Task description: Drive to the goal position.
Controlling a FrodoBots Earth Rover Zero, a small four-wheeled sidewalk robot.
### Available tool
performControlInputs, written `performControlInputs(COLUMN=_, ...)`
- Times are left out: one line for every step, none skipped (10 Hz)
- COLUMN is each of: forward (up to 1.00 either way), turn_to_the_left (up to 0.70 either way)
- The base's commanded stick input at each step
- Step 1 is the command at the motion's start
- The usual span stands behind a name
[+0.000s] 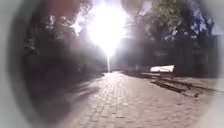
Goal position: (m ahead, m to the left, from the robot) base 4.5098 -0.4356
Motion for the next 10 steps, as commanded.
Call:
performControlInputs(forward=1.00, turn_to_the_left=0.00)
performControlInputs(forward=1.00, turn_to_the_left=0.00)
performControlInputs(forward=1.00, turn_to_the_left=0.00)
performControlInputs(forward=1.00, turn_to_the_left=0.00)
performControlInputs(forward=1.00, turn_to_the_left=0.00)
performControlInputs(forward=1.00, turn_to_the_left=0.00)
performControlInputs(forward=1.00, turn_to_the_left=0.00)
performControlInputs(forward=1.00, turn_to_the_left=0.00)
performControlInputs(forward=1.00, turn_to_the_left=0.00)
performControlInputs(forward=1.00, turn_to_the_left=0.00)
